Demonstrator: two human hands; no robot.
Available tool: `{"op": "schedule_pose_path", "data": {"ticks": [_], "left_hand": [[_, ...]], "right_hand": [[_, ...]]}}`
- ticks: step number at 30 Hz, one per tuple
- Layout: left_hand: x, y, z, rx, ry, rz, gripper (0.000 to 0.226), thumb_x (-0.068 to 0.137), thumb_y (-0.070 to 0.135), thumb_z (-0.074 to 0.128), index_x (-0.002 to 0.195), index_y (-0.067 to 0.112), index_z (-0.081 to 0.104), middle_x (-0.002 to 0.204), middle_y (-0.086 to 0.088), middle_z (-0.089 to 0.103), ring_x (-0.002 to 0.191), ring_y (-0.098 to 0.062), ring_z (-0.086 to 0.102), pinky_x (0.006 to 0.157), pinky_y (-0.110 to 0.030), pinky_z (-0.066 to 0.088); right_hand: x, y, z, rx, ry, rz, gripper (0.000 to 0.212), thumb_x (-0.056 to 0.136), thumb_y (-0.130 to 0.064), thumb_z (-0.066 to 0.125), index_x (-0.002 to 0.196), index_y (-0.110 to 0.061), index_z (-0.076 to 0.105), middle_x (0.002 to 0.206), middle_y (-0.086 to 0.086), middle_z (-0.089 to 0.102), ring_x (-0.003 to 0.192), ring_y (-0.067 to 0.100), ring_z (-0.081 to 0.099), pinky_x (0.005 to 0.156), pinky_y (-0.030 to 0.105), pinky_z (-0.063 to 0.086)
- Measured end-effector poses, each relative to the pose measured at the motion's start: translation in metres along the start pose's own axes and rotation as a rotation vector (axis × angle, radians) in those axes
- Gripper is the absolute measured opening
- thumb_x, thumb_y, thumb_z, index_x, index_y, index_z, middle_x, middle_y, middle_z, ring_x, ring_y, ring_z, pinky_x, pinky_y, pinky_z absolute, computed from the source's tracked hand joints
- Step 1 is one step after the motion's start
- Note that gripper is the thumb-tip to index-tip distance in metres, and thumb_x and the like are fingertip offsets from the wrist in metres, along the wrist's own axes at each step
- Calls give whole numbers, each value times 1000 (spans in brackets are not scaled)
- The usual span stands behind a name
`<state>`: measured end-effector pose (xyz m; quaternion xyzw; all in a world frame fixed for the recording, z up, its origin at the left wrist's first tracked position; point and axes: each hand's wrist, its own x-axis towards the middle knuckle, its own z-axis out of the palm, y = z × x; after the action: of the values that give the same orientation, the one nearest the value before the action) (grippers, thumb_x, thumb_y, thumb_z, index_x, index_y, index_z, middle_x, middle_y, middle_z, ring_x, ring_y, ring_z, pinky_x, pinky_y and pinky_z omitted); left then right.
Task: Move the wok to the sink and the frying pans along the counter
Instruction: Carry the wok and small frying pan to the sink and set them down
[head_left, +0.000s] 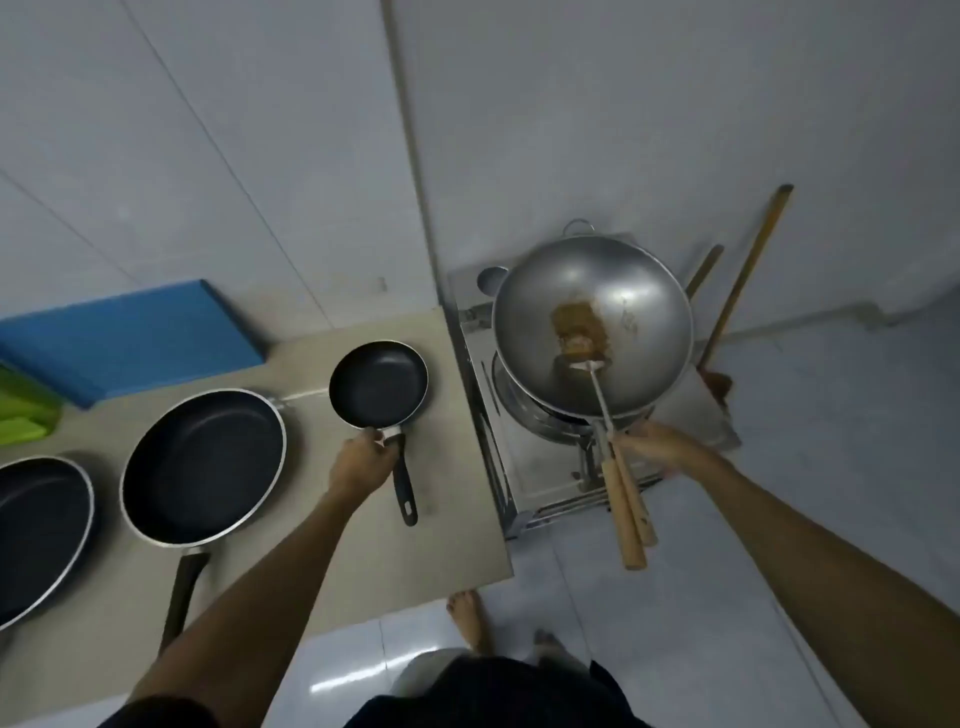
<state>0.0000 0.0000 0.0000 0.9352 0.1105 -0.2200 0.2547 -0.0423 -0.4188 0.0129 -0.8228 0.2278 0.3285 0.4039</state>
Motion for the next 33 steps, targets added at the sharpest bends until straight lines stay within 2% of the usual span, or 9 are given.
{"op": "schedule_pose_path", "data": {"ticks": [3,9,11,15,19,21,24,29,33], "left_hand": [[2,-11,28,-67,-16,-146,54,95,31,61,133,-5,49,128,-25,61,117,-42,58,91,-45,48],[19,-15,65,-343,-76,-314,48,93,26,64,126,-5,48,112,-22,58,106,-41,60,86,-44,50],[30,-15,73,-507,-92,-391,37,94,25,62,115,-5,57,106,-22,62,101,-40,62,86,-46,53],[48,-18,81,-932,-168,-552,16,95,18,60,87,3,58,80,-14,60,72,-33,60,69,-38,50],[55,-21,91,-1205,-295,-600,29,101,29,54,80,9,50,67,-7,40,54,-25,40,54,-33,40],[55,-25,93,-1228,-289,-621,38,102,40,49,79,11,49,64,-6,40,53,-25,40,56,-34,41],[53,-32,91,-1282,-272,-639,46,103,47,44,70,15,41,64,-3,36,49,-21,35,49,-29,36],[52,-40,75,-1262,-347,-638,42,101,48,42,70,19,39,57,4,35,38,-12,30,41,-21,24],[47,-38,64,-1162,-268,-603,44,102,48,41,69,20,35,59,3,28,35,-10,23,37,-19,19]], "right_hand": [[0,25,16,101,-23,110,57,94,-56,63,125,-9,65,122,9,70,116,31,64,86,41,49],[2,60,36,482,-70,125,61,84,-61,70,120,-12,73,110,15,77,101,31,73,88,48,58],[8,68,41,621,-106,143,63,83,-55,74,123,-6,71,110,20,76,100,36,73,93,53,58],[12,80,52,796,-217,218,60,88,-50,69,127,-4,67,120,25,74,109,43,72,81,51,63],[12,89,64,905,-252,252,58,88,-45,68,123,0,69,108,27,75,94,44,76,78,53,63],[9,87,67,953,-259,262,54,88,-43,68,120,1,69,89,23,72,74,36,73,75,52,62],[6,82,70,990,-269,279,46,89,-42,66,113,-2,68,78,15,65,61,26,65,69,46,62],[6,73,66,1010,-265,294,45,87,-42,69,109,-3,67,79,14,66,60,24,64,58,38,58],[8,69,68,1020,-263,314,43,89,-45,69,100,-3,68,74,14,65,55,24,62,54,35,56]]}}
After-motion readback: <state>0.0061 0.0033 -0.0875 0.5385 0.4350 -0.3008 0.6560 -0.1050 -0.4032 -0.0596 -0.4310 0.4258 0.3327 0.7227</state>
